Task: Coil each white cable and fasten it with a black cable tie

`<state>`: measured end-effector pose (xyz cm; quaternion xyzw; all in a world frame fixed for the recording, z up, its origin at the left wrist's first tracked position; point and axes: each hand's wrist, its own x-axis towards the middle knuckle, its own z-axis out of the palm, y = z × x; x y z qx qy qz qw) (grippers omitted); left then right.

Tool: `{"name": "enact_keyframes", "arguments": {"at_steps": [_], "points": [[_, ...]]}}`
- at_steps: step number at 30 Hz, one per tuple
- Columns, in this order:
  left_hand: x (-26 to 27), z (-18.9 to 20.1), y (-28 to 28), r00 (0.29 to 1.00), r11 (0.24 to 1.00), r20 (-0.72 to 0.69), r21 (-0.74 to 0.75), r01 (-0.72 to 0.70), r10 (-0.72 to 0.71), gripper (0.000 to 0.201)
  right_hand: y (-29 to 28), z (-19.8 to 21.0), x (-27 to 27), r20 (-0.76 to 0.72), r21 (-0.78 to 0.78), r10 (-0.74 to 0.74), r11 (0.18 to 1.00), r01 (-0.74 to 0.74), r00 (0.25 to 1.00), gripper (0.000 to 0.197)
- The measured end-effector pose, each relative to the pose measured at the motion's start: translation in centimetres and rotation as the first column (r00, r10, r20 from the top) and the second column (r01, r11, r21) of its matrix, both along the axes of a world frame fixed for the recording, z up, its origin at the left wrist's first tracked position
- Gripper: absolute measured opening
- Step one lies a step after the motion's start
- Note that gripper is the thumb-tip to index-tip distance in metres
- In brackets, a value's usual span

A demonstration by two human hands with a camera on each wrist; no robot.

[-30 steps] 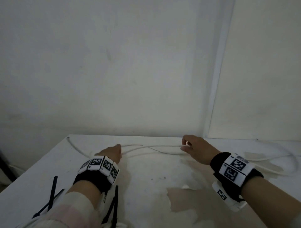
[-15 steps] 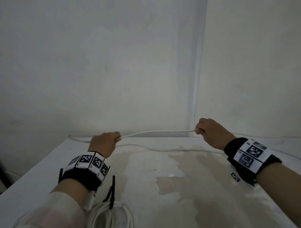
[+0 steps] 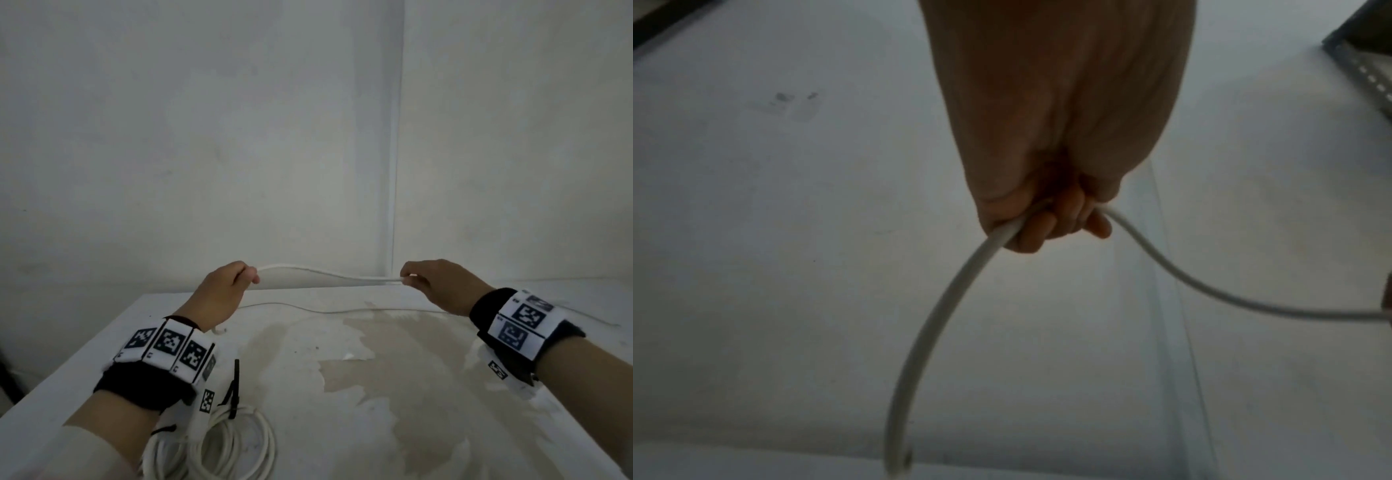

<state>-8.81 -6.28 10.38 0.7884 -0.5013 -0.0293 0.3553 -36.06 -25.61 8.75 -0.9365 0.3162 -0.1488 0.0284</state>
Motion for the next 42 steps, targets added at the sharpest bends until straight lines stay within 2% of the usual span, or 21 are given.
{"name": "enact_keyframes", "arguments": {"at_steps": [3,6,8,11,12,14,16,20,23,26,28,31,32,33,35,38,40,42], "points": [[-0.4,0.2,0.4,0.986,0.999,-0.16,-0.004,0.034,-0.034,0.026,0.3,-1.3,0.0,-0.119,-0.041,0.008,0.999,-0.013,0.993,0.025],[-1.2,0.3,0.6,0.972,0.999,-0.231,-0.05,0.019,-0.03,0.021,1.2,-2.2,0.1,-0.158,-0.083,0.073,0.993,-0.087,0.985,0.025],[-2.0,0.1,0.6,0.963,0.994,-0.265,-0.108,0.012,-0.04,0.018,2.6,-2.8,0.4,-0.125,-0.175,0.152,0.969,-0.172,0.981,0.022],[-3.3,-0.6,0.1,0.984,0.994,-0.175,-0.106,0.013,-0.032,0.023,4.4,-3.8,1.0,-0.099,-0.339,0.286,0.891,-0.303,0.953,0.006],[-3.7,-0.8,-0.1,0.981,0.994,-0.192,-0.107,0.012,-0.032,0.024,4.7,-3.9,1.2,-0.101,-0.389,0.305,0.864,-0.32,0.947,0.006],[-4.1,-1.2,-0.5,0.945,0.995,-0.324,-0.096,0.011,-0.042,0.029,5.2,-4.2,1.7,-0.089,-0.427,0.323,0.842,-0.329,0.942,0.019],[-4.3,-1.3,-0.5,0.902,0.997,-0.427,-0.07,0.037,-0.063,0.03,6.3,-3.6,1.9,-0.051,-0.451,0.354,0.826,-0.338,0.934,0.014],[-5.0,-1.5,0.0,0.846,0.985,-0.506,-0.075,0.155,-0.171,0.026,7.9,-2.9,2.4,0.045,-0.437,0.458,0.808,-0.395,0.888,0.03],[-6.1,-1.9,0.1,0.871,0.985,-0.459,-0.091,0.15,-0.174,0.021,8.9,-2.5,3.1,0.094,-0.418,0.486,0.812,-0.408,0.869,0.031],[-7.4,-2.2,-0.3,0.886,0.984,-0.431,-0.124,0.132,-0.173,0.028,9.7,-1.9,3.7,0.222,-0.331,0.484,0.854,-0.402,0.846,0.033],[-8.4,-2.3,-0.5,0.842,0.979,-0.501,-0.136,0.151,-0.2,0.032,10.1,-1.4,4.0,0.293,-0.219,0.434,0.898,-0.382,0.852,0.033],[-9.8,-2.0,-0.5,0.732,0.956,-0.615,-0.191,0.221,-0.292,0.037,10.1,-1.6,4.0,0.369,-0.054,0.333,0.94,-0.338,0.868,0.028],[-10.0,-2.0,-0.5,0.725,0.945,-0.606,-0.207,0.255,-0.328,0.037,10.1,-1.8,3.9,0.389,-0.038,0.319,0.943,-0.331,0.864,0.028],[-10.0,-2.0,-0.4,0.749,0.937,-0.562,-0.204,0.284,-0.35,0.036,10.2,-1.9,3.8,0.418,-0.044,0.321,0.942,-0.334,0.85,0.029],[-10.1,-2.1,-0.4,0.834,0.934,-0.42,-0.17,0.314,-0.357,0.031,10.0,-2.0,3.6,0.472,-0.045,0.325,0.937,-0.346,0.819,0.031],[-10.2,-2.6,-0.6,0.923,0.946,-0.213,-0.118,0.302,-0.321,0.041,10.2,-1.9,3.7,0.488,-0.037,0.322,0.936,-0.349,0.811,0.036],[-10.4,-2.9,-0.6,0.947,0.952,-0.12,-0.114,0.286,-0.299,0.044,10.5,-1.9,3.7,0.507,-0.055,0.319,0.939,-0.339,0.801,0.045],[-10.6,-3.0,-0.4,0.943,0.945,-0.112,-0.137,0.296,-0.312,0.044,10.3,-1.9,3.7,0.543,-0.044,0.3,0.943,-0.33,0.784,0.043]]}}
